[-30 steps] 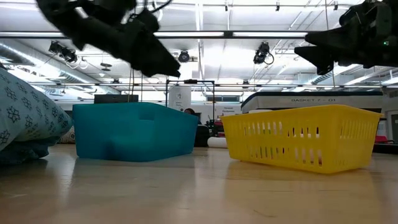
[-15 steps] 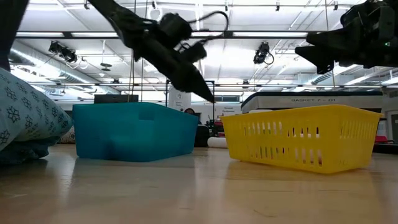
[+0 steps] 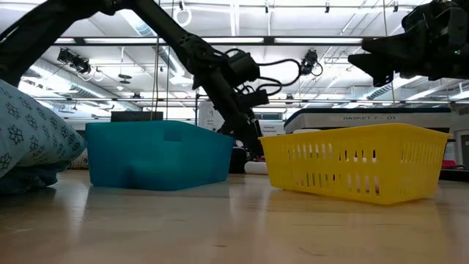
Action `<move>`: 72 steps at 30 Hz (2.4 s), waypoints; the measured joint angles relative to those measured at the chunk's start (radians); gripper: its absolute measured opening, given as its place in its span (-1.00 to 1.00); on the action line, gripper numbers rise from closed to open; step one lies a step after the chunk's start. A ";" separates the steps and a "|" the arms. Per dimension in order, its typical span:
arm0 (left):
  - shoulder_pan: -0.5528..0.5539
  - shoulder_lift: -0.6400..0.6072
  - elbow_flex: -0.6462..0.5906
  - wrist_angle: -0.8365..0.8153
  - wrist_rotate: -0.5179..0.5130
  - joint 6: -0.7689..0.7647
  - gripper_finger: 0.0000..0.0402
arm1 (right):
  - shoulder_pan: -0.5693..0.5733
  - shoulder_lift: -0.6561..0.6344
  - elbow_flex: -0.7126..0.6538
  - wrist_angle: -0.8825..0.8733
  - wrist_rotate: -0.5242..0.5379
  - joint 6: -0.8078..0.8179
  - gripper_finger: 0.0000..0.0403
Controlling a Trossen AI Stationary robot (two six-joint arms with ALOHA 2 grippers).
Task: Pick & place medical supplies in basket/bin
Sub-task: Put the rolled gauze into the blue bin
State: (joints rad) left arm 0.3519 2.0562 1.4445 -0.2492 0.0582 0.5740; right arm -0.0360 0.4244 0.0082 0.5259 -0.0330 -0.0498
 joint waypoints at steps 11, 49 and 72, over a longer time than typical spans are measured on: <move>0.081 0.028 0.113 -0.187 0.068 0.074 0.65 | 0.000 0.000 0.000 -0.007 -0.001 0.000 0.20; 0.108 0.207 0.408 -0.455 0.078 0.313 0.39 | 0.000 0.001 0.000 0.001 0.023 0.012 0.20; 0.050 0.222 0.445 -0.489 -0.087 0.441 -0.69 | -0.001 0.000 0.000 0.002 0.039 0.019 0.20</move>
State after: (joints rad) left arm 0.4022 2.2780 1.8893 -0.7386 -0.0285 1.0155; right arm -0.0368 0.4248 0.0082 0.5278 0.0063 -0.0307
